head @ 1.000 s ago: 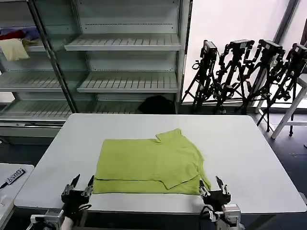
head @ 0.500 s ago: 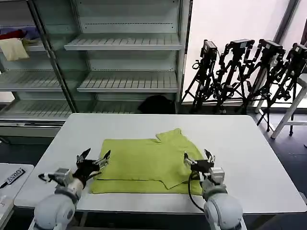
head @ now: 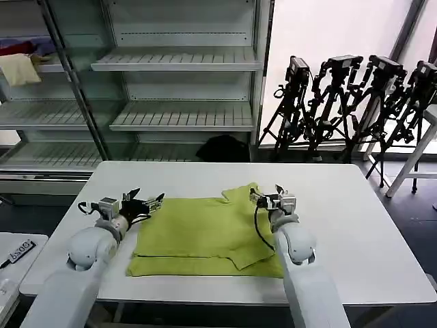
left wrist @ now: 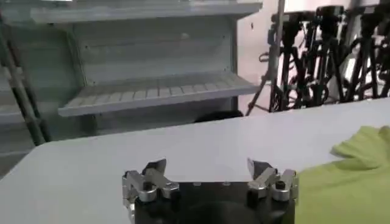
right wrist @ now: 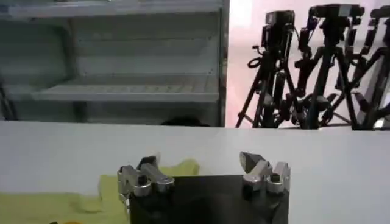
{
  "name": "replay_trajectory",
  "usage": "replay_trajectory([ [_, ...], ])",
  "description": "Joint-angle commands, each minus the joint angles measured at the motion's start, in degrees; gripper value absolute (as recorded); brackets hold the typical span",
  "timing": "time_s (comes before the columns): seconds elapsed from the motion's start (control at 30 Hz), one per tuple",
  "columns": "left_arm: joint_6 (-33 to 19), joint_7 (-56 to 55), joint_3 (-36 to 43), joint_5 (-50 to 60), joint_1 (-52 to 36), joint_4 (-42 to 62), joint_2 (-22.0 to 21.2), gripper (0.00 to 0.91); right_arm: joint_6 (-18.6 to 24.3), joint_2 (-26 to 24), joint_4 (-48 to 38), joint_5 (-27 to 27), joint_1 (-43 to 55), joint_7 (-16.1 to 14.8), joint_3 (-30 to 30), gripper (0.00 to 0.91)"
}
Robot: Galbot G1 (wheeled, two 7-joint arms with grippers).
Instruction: Fold and organize the clothes.
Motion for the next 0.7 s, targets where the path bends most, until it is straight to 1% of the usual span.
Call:
replay_trajectory([
  [0.03,1.02,2.72,4.31,1.27,-7.47,11.48,1.43,0.907,0.04,1.02,-9.46,0.63,6.28,-0.13,-0.1,0.907],
  [0.47,0.97,3.44,3.94,1.35,-7.05,13.4,0.93,0.907,0.18,2.99,-13.25,-1.31,6.96,-0.31,0.08,0.907],
  [0.5,0.97,3.43,3.94,1.39,-6.99,13.48,0.9,0.897,0.19,2.96,-13.31,-1.46,6.81,-0.42,-0.04,0.907],
  [0.63,0.96,3.61,3.72,1.48,-6.55,13.64,0.88,0.786,0.19,2.77,-13.3,-1.74,6.64,-0.51,-0.31,0.907],
  [0.7,0.95,3.8,3.42,1.29,-6.25,13.37,0.87,0.675,0.19,2.63,-13.22,-1.88,6.56,-0.6,-0.49,0.836],
])
